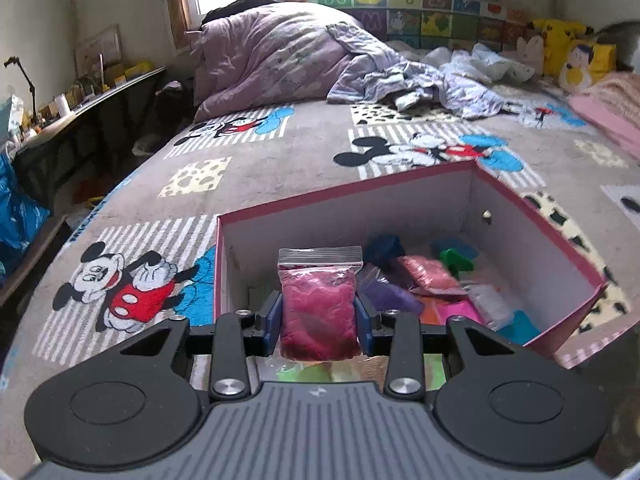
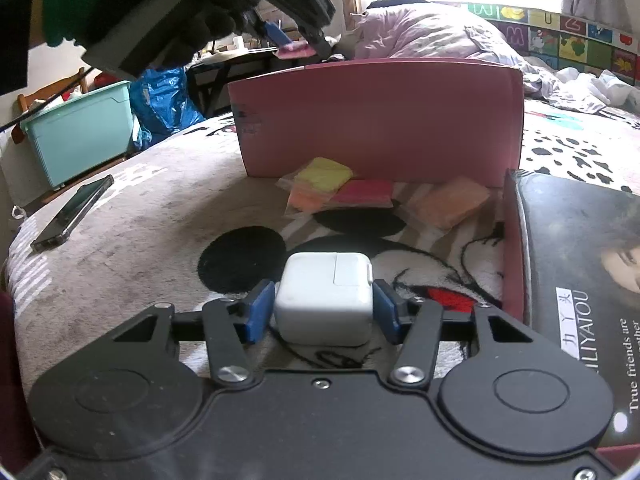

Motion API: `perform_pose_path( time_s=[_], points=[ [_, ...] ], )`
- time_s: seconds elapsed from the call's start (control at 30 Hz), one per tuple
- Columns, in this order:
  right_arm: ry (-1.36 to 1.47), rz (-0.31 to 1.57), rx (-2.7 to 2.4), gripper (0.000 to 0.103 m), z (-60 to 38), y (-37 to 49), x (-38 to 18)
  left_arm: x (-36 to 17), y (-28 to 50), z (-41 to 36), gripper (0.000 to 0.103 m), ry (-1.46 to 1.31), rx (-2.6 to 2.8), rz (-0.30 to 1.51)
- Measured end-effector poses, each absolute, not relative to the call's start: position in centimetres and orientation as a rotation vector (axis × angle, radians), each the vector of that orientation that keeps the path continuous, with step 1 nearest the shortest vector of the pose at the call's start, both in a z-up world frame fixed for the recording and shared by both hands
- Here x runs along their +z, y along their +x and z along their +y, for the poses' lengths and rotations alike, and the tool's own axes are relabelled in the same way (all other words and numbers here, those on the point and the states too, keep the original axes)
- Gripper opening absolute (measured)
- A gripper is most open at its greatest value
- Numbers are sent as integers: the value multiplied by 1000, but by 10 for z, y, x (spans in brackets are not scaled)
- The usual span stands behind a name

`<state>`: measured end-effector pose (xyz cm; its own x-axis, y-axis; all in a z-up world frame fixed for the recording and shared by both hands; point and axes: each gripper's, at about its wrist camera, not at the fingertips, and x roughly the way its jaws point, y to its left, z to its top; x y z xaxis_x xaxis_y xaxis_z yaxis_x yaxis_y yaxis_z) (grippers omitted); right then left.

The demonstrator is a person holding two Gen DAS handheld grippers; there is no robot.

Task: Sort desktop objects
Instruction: 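Lower the red bag into the pink box and open the left gripper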

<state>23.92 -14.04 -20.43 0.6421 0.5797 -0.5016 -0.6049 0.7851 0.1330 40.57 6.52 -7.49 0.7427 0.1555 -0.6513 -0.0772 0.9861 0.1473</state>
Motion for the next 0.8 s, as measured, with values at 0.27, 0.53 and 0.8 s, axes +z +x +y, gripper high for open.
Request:
perform_pose_path(
  time_s=[0.27,0.53,0.8],
  points=[
    [-51,554,676,54,-140,241,-205,-89,417,74,36,47,125,764],
    [-52,556,677,54,-140,241,-206,-97,429,79,36,-31,121,796],
    [-52,557,679,55,-140,242,-206,-109,441,87,36,-108,137,850]
  ],
)
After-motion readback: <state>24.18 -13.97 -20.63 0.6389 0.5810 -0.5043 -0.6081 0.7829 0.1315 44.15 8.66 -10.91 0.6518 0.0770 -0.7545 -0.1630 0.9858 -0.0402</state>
